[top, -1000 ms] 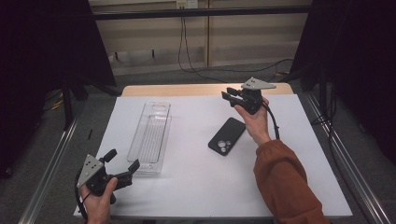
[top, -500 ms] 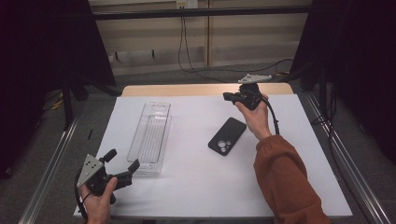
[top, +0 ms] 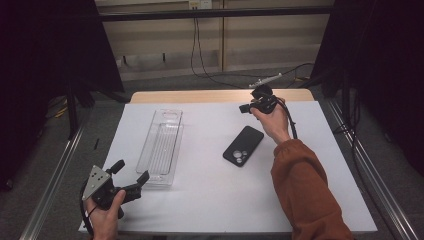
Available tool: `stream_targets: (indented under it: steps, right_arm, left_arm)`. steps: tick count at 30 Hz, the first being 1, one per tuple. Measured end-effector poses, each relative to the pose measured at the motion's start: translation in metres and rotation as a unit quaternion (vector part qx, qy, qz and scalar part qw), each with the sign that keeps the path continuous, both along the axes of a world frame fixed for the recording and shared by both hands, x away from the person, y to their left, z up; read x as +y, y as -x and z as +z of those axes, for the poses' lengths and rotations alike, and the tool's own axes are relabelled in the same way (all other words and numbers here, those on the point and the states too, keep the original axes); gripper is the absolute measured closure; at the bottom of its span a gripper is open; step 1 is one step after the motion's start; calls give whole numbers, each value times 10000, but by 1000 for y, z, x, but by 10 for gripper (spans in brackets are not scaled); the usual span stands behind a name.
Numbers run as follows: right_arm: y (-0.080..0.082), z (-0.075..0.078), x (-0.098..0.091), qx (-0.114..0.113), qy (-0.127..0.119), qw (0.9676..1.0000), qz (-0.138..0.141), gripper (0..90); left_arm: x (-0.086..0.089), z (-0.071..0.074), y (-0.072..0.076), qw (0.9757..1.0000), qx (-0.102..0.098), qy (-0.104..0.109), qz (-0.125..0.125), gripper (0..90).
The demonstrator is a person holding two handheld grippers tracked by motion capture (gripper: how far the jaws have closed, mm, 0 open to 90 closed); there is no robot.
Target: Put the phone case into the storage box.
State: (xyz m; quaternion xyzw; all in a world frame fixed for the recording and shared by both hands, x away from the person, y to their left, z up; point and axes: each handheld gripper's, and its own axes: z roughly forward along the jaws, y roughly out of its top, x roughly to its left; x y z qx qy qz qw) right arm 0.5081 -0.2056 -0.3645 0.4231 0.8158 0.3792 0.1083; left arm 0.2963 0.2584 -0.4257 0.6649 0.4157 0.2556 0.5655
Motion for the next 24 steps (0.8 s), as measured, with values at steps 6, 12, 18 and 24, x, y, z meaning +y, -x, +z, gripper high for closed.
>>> stream_targets:
  steps: [6, 12, 18, 24]
  right_arm:
    - [-3, -1, 4, 346, 192, 9991, 127, 900]
    - [-10, -9, 9, 888, 409, 9947, 307, 900]
    - [-15, -17, 15, 1215, 583, 9899, 451, 900]
    - [-23, -30, 16, 1448, 713, 9859, 453, 900]
  left_arm:
    - [0, 0, 0, 10000, 9, 0, 3, 31]
    - [0, 0, 0, 10000, 25, -16, -12, 31]
    - [0, -1, 0, 10000, 27, 2, 2, 31]
    - [0, -1, -1, 10000, 60, 32, -17, 31]
